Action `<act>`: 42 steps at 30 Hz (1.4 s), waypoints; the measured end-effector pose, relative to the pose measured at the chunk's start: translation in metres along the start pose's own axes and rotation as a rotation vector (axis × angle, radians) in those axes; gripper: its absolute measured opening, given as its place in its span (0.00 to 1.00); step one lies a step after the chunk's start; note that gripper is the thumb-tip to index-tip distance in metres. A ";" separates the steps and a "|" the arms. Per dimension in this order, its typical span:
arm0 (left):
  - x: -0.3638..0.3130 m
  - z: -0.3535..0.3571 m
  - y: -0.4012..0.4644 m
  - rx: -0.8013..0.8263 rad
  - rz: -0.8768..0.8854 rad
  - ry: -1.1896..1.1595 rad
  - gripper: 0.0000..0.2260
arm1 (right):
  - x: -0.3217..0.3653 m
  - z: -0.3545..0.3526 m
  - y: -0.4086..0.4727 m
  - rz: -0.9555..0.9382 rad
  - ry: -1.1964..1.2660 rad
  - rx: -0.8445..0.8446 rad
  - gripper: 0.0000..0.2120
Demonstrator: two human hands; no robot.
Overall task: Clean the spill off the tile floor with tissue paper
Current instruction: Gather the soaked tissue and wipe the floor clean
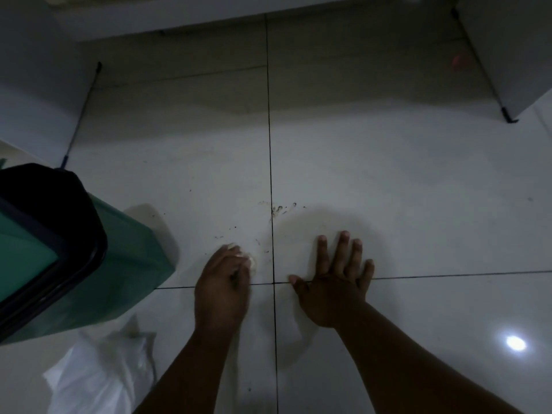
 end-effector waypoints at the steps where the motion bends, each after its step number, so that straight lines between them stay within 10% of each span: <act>1: 0.003 -0.001 0.003 -0.026 -0.043 -0.011 0.09 | 0.000 0.000 0.000 -0.002 0.001 -0.003 0.49; 11: -0.017 0.001 0.084 0.020 -0.045 -0.093 0.15 | -0.002 0.004 0.004 0.004 0.005 -0.018 0.49; 16: -0.031 0.013 0.074 0.371 0.255 -0.138 0.22 | -0.002 0.006 0.006 0.018 0.010 -0.044 0.48; 28: -0.031 0.009 0.107 0.053 0.015 -0.041 0.14 | -0.004 0.010 0.008 -0.008 0.009 -0.079 0.49; 35: -0.062 0.029 0.095 0.450 0.457 0.055 0.15 | -0.003 0.009 0.009 0.024 0.004 -0.091 0.47; 42: -0.058 0.028 0.126 0.200 0.052 0.028 0.16 | -0.004 0.012 0.009 0.018 -0.004 -0.146 0.48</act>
Point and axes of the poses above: each hand's wrist, its own y-axis towards the middle knuckle, its own z-axis out of the palm, x = y × z, the point moved 2 cm from there along y, towards the middle knuckle, and after that the axes turned 10 degrees about x, right-handed, at the moved point
